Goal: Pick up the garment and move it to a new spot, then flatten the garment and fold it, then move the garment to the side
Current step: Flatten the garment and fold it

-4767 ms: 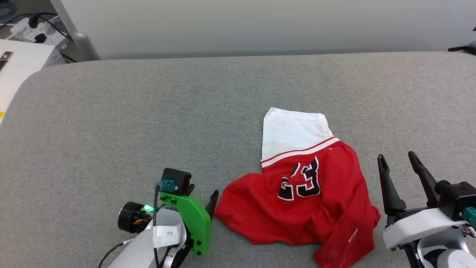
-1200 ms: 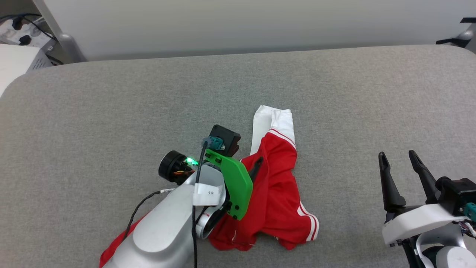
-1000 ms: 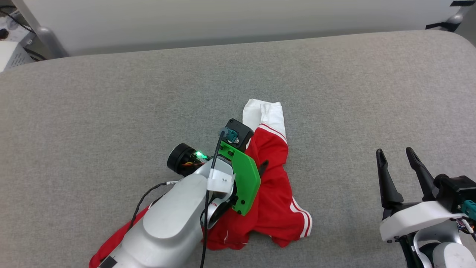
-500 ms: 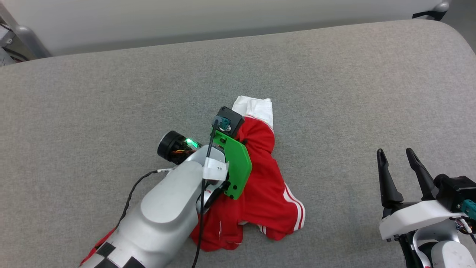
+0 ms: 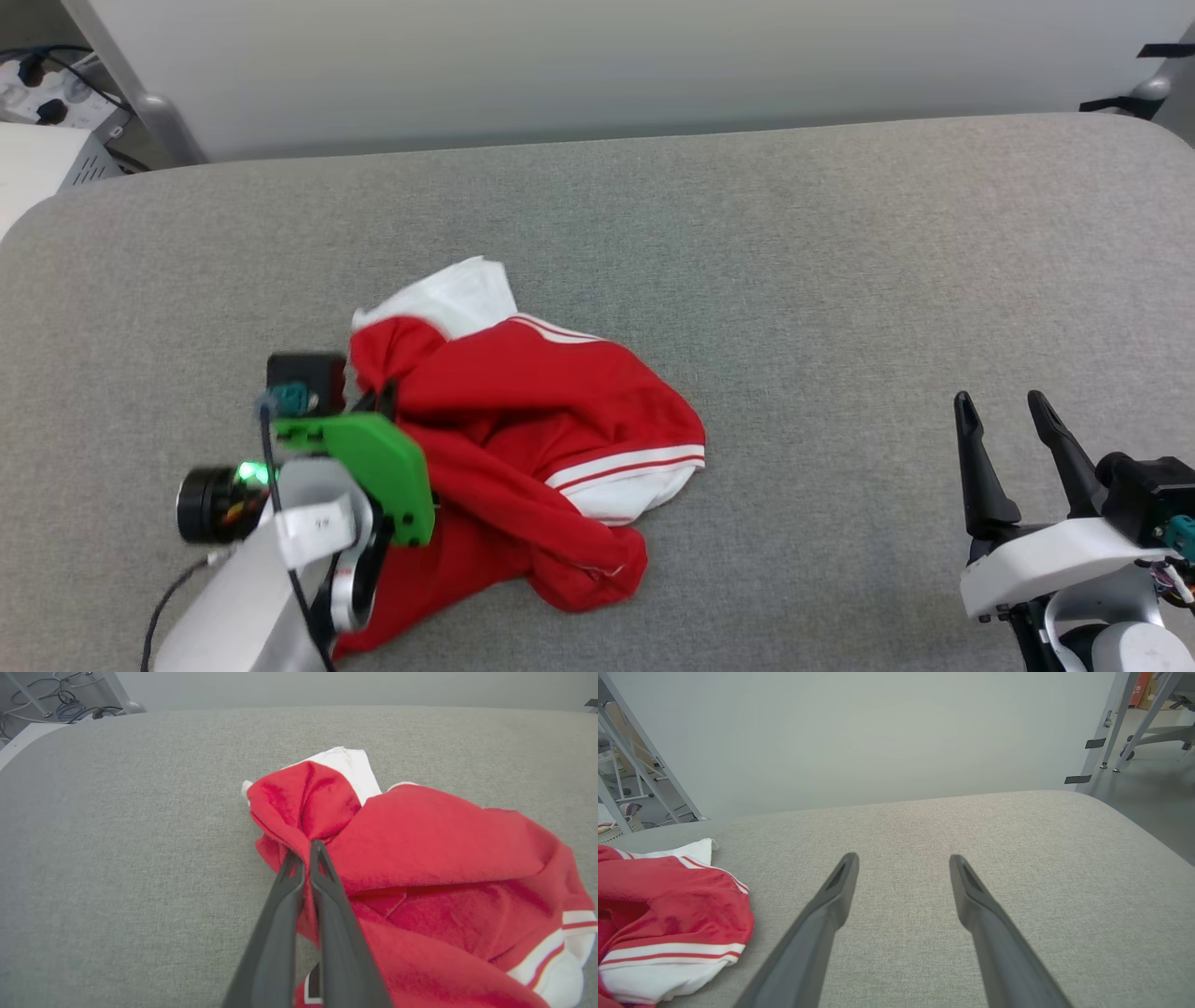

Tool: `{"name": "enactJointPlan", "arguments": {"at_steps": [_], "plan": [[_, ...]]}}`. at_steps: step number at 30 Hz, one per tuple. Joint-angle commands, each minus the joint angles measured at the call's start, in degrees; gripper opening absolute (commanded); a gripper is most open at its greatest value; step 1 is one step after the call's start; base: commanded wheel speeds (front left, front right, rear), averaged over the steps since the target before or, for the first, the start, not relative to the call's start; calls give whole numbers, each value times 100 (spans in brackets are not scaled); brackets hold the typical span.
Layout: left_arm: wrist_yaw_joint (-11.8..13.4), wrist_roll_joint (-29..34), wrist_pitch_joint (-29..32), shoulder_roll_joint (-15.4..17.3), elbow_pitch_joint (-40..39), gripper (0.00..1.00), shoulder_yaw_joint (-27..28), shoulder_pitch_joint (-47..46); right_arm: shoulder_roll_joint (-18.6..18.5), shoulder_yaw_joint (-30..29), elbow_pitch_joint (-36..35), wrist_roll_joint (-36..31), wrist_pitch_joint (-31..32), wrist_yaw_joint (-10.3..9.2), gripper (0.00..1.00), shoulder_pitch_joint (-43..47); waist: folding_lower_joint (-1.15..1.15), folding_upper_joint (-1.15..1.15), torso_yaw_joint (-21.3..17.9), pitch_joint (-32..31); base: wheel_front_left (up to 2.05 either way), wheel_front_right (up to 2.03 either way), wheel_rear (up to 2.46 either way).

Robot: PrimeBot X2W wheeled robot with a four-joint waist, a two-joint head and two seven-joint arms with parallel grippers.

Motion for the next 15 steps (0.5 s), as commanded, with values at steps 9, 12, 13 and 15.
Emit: {"name": "enactJointPlan", "arguments": {"at_steps": [9, 12, 13, 15], "plan": [[533, -571, -211, -71, -376, 0, 265, 1706, 4, -26, -131, -75, 111, -3, 100, 45, 0, 0, 231, -2, 0, 0, 0], [498, -575, -326, -163, -388, 64, 212, 1790, -5, -24, -145, -77, 137, -3, 100, 46, 0, 0, 273, -16, 0, 0, 0], [476, -547, -401, -192, -405, 100, 192, 1772, -10, -13, -146, -79, 152, -3, 100, 48, 0, 0, 282, -27, 0, 0, 0], [477, -461, -570, -228, -429, 100, 178, 1716, -15, -4, -146, -80, 176, -3, 100, 53, 0, 0, 298, -52, 0, 0, 0]]}}
